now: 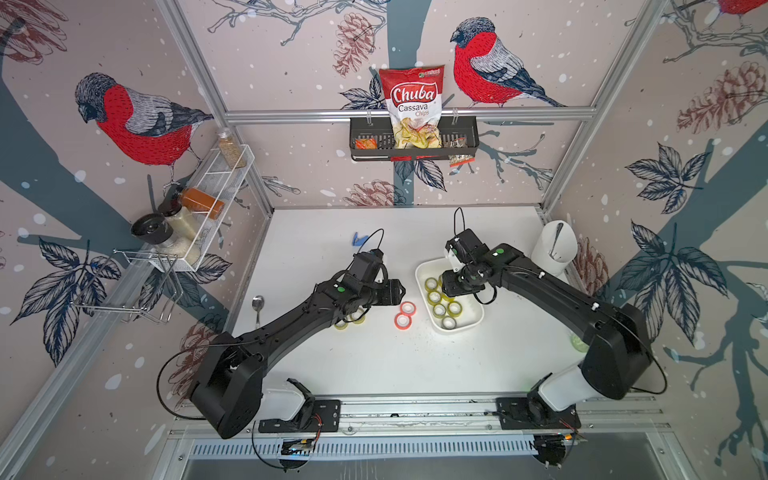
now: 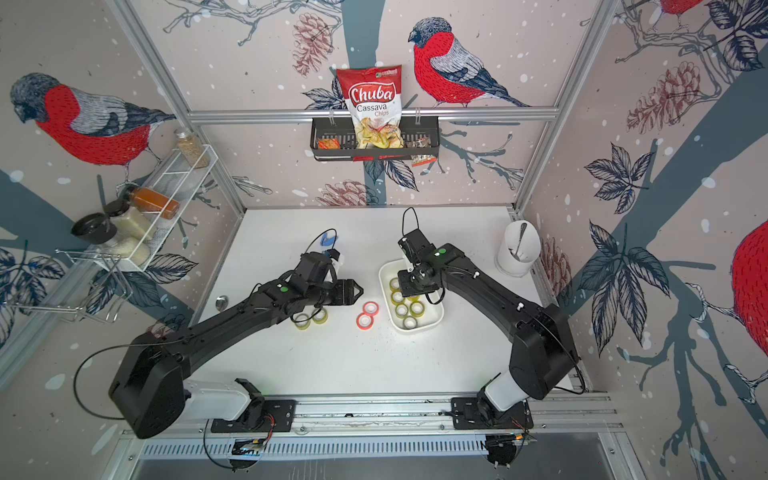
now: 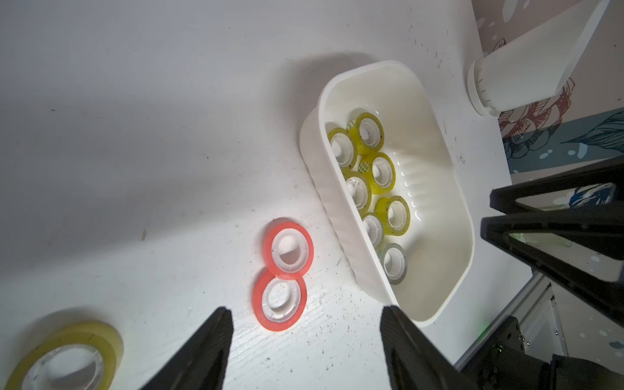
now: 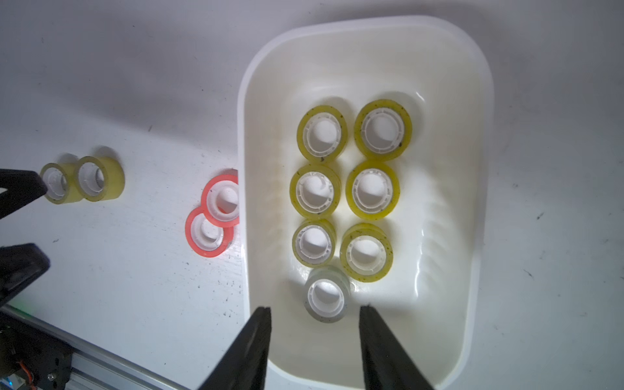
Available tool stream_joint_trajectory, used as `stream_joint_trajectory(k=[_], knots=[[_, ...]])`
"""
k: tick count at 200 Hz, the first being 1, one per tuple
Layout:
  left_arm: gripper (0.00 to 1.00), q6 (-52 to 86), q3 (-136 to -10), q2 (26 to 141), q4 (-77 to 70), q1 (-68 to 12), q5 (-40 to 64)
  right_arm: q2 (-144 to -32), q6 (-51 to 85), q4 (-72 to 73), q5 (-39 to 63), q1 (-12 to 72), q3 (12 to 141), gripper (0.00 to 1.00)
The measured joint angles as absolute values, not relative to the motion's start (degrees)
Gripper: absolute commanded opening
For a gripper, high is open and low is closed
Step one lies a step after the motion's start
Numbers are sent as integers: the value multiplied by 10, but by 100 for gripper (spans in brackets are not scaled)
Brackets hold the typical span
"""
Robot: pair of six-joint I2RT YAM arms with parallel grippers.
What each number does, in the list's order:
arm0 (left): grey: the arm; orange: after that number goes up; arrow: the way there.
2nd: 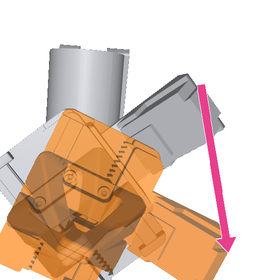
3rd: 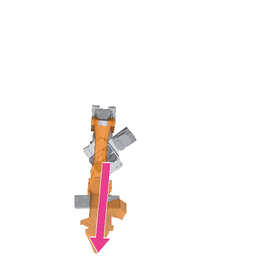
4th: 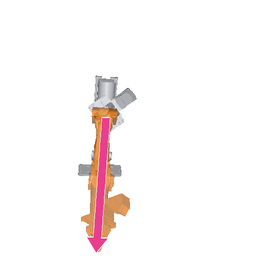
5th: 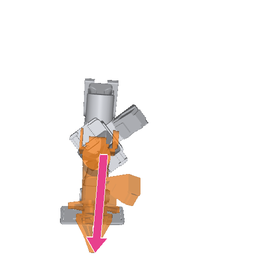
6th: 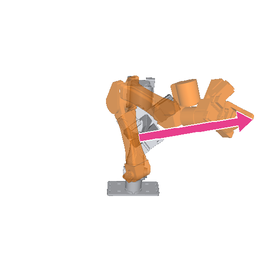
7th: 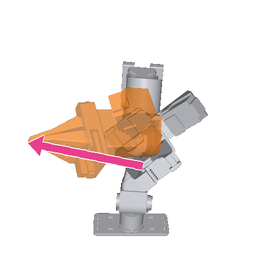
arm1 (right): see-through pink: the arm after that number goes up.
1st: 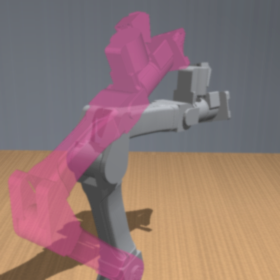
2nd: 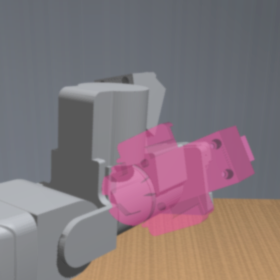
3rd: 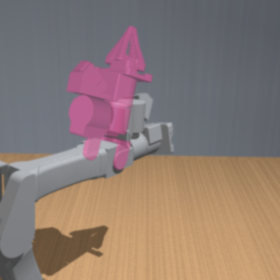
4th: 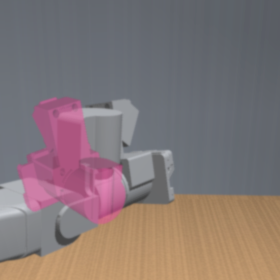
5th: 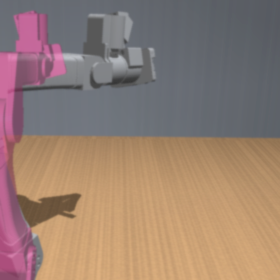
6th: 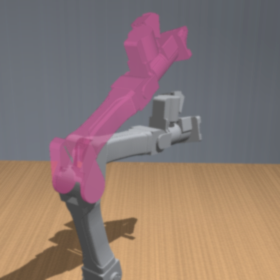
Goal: Put the transparent tape into the storage box
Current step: Place the tape in the storage box, then pick up the tape from the center of the board.
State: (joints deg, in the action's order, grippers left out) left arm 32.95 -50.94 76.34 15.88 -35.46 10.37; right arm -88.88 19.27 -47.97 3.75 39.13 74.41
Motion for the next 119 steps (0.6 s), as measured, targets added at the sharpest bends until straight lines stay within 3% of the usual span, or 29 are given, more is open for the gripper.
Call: stream_joint_trajectory(k=[119], knots=[[71,343,-413,647,212,-202,128,-1042,162,-458,60,526,879,58]])
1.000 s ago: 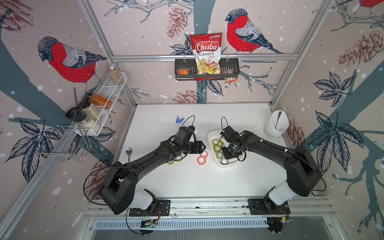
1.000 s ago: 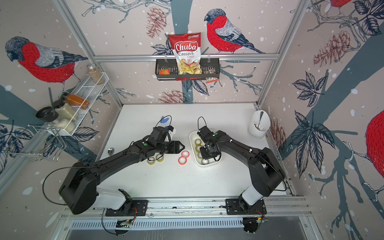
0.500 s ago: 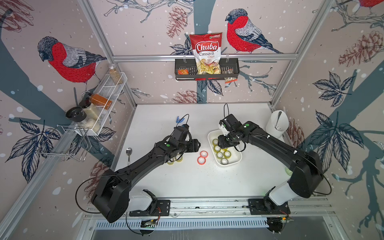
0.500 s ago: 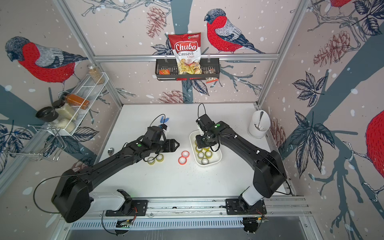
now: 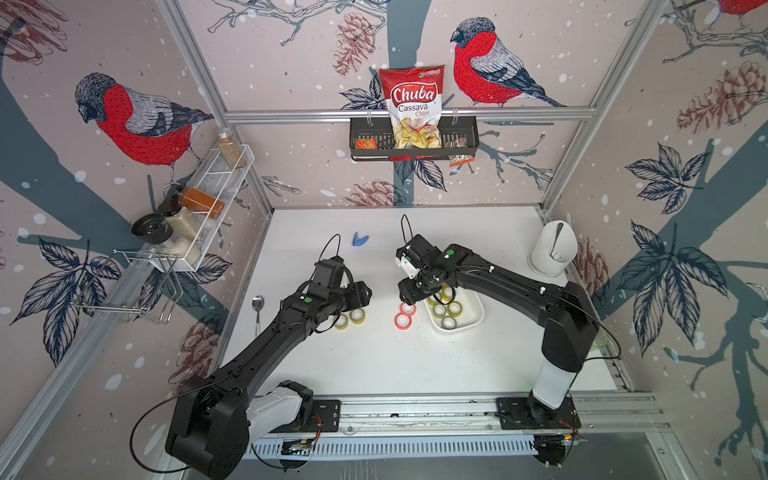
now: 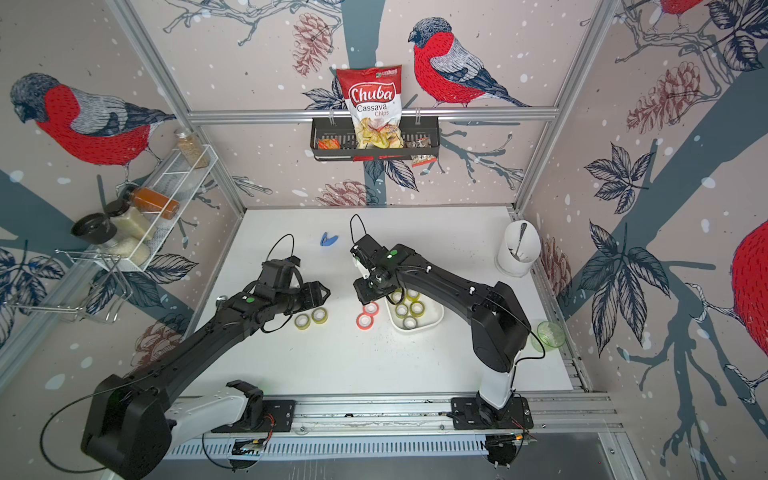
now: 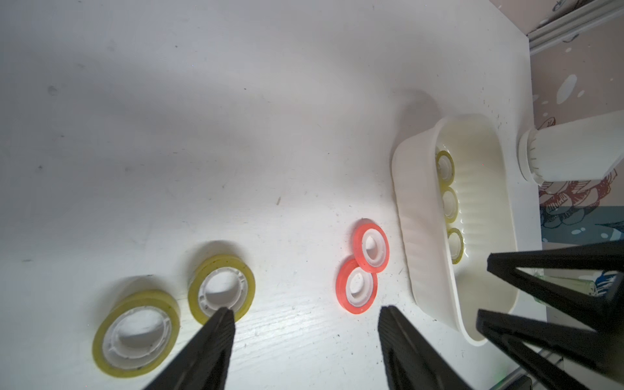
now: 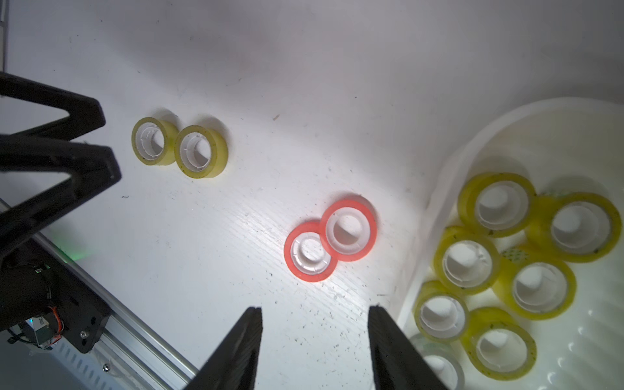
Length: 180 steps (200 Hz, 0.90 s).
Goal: Put the transparent tape into the storage box
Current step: Pick up the tape from the center of the board.
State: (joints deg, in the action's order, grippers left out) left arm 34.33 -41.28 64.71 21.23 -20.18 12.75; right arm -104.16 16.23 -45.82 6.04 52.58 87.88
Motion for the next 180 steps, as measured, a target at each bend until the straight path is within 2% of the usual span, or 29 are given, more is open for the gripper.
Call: stream_joint_trajectory(k=[70,180], knots=[[71,334,-399,634,252,-107,161,-1125,163,-409,60,594,919,62],[71,302,-390,632,261,-44,210,-1231,185,-342,23,635,1003,67]])
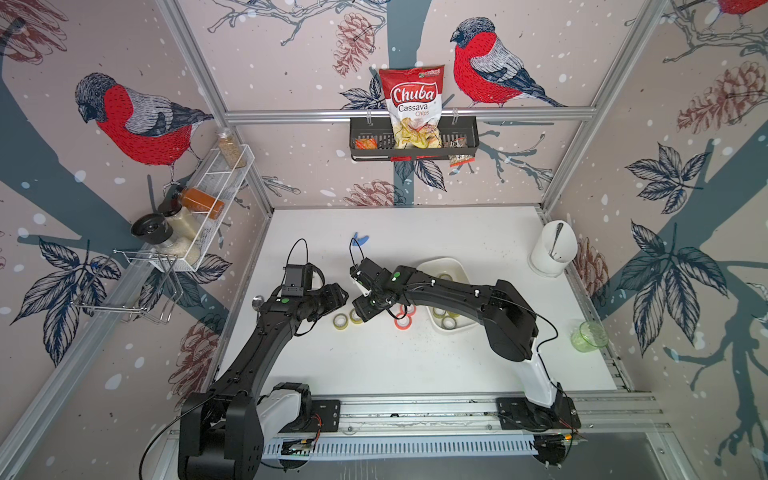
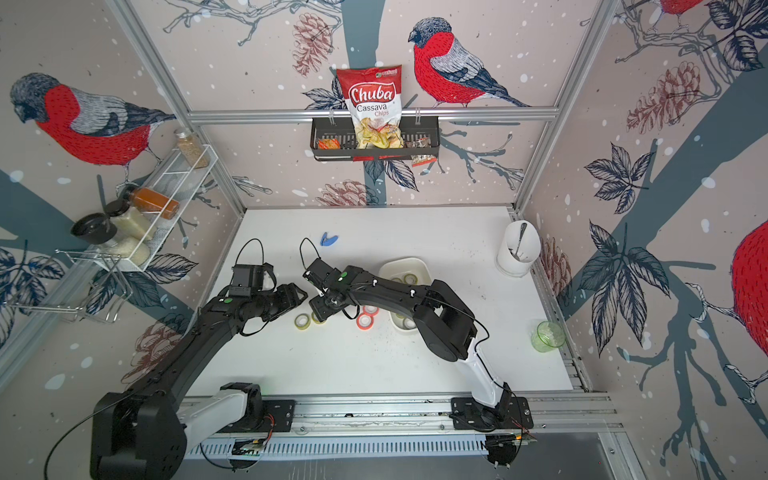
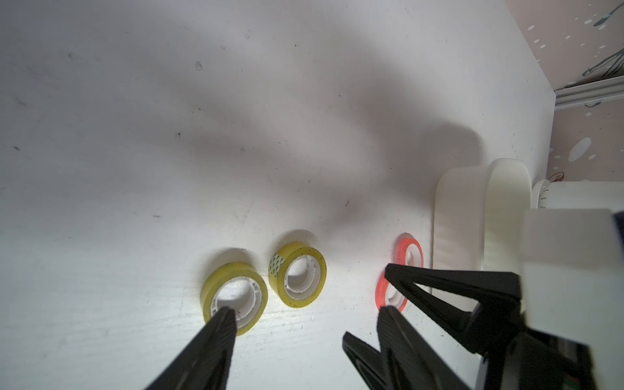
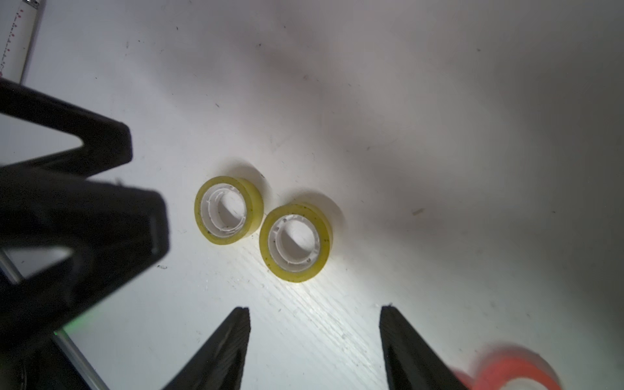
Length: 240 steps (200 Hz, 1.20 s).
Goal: Put the transparent tape into the storage box
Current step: Pick up the tape from the center of the board.
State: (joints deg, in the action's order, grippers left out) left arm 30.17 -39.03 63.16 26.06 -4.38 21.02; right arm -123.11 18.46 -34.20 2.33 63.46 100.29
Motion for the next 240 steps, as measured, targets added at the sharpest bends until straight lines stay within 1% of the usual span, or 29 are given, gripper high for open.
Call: stream_joint_trajectory(k=[61,159,212,240], knots=[[72,300,-386,628,259,-41,212,-1253,180,-302,22,638,994,69],[72,300,-386,628,259,-34,212,-1277,167,-256,32,642,980,69],[73,300,-386,631,260,-32,212,-1290,167,-242,32,642,978,66],[73,300,-386,633,260,-31,212,-1294,167,-240,32,640,977,62]])
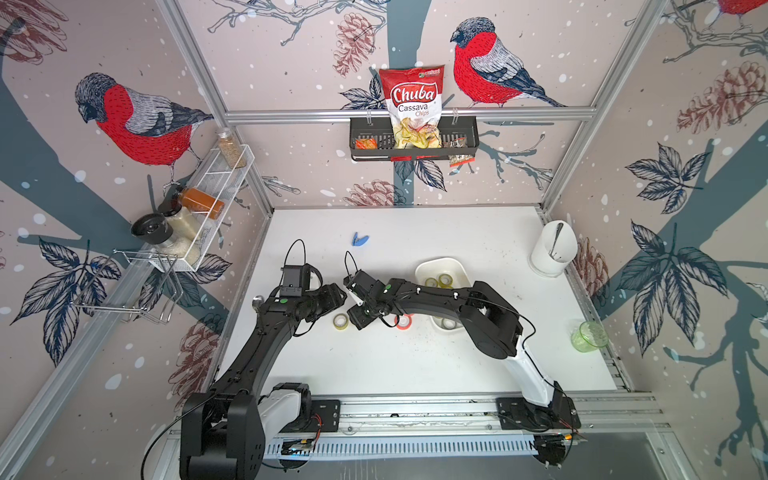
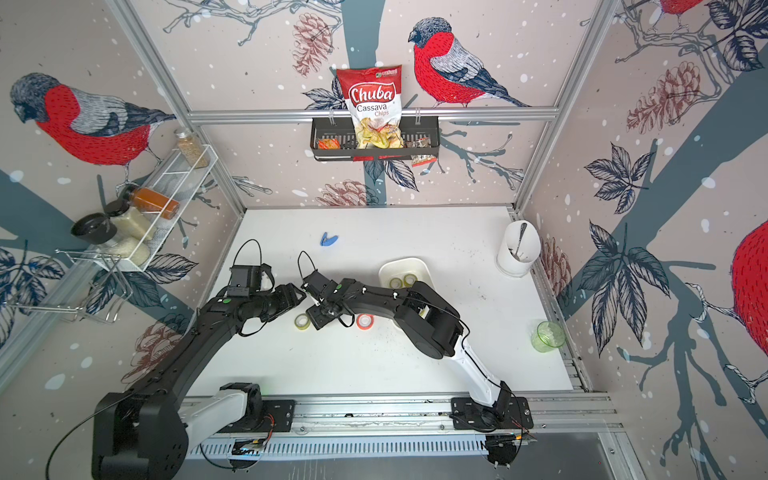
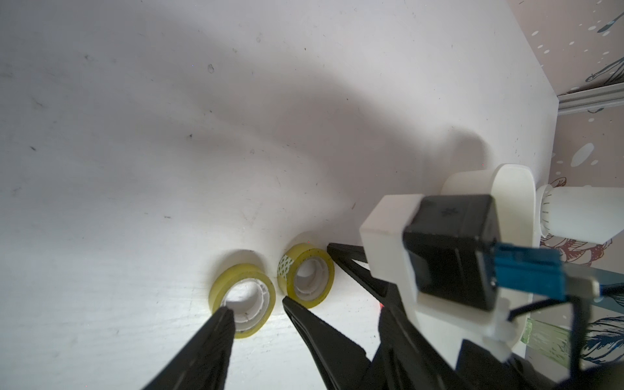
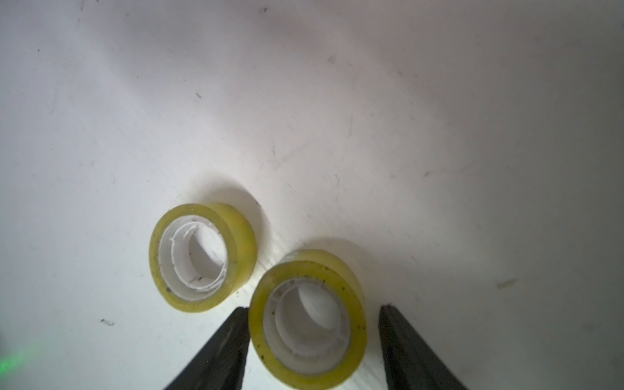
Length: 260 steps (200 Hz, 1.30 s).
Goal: Put the transparent tape into the storage box
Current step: Pick up the tape from the center of the board, then place the tape in the storage box.
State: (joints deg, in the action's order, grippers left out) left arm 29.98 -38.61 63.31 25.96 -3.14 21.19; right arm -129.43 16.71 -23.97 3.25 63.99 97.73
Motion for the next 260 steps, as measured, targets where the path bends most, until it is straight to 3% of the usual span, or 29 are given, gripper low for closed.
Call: stream_joint_trajectory(k=[62,139,190,260], knots=[[72,300,-386,636,260,-31,212,-1286,182,-213,34,622,955,54],[70,285,-381,624,252,-32,244,-1199,215,-219,41,584,890,54],[70,285,-396,620,237,-110,238,-1099,241,-224,58,555,848,54],[70,298,-403,638,199,-155,237,-991,277,-261,62,487,779,52]])
